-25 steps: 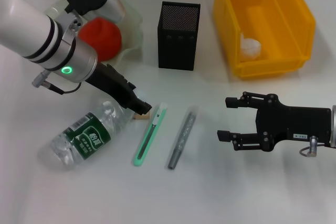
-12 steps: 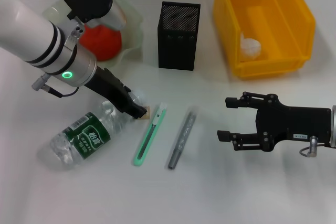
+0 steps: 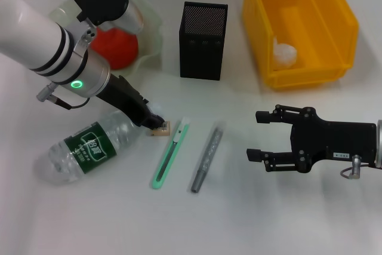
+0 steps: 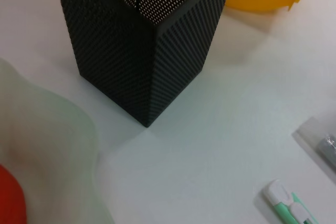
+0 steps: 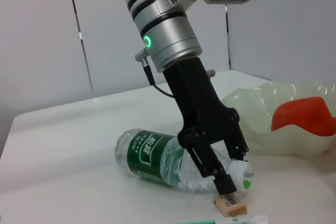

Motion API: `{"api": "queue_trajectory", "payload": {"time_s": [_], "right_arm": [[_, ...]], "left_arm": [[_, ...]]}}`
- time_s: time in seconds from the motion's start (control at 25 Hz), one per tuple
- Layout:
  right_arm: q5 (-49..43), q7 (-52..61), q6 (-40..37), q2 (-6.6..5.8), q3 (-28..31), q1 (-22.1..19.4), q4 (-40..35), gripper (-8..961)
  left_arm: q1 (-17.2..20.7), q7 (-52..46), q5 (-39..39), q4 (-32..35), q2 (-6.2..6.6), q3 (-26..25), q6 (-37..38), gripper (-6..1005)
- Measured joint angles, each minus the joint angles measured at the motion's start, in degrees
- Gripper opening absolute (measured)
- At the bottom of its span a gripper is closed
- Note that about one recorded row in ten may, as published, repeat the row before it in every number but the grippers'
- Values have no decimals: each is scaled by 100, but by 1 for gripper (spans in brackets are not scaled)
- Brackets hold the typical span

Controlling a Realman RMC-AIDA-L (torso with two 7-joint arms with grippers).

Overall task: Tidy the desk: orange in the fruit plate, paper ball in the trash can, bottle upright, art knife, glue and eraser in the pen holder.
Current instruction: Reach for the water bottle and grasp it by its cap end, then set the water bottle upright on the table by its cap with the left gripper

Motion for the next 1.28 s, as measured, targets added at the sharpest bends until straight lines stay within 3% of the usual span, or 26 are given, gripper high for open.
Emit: {"api": "queue_trajectory", "payload": {"time_s": [0.28, 0.56, 0.72, 1.28], "right_arm": [[0, -1, 0, 0, 0, -7, 0, 816], [0, -1, -1, 0, 0, -9, 0, 816], [1, -15, -7, 0, 0, -15, 0, 816], [9, -21, -9, 0, 0, 0, 0, 816]], "left_arm": [[26, 2, -46, 44, 2, -22, 10, 441], [138, 112, -174, 263, 22, -57, 99, 442], [372, 533, -675, 586, 51, -148, 296, 442], [795, 1819, -1616, 891, 57, -1015, 663, 441]]}}
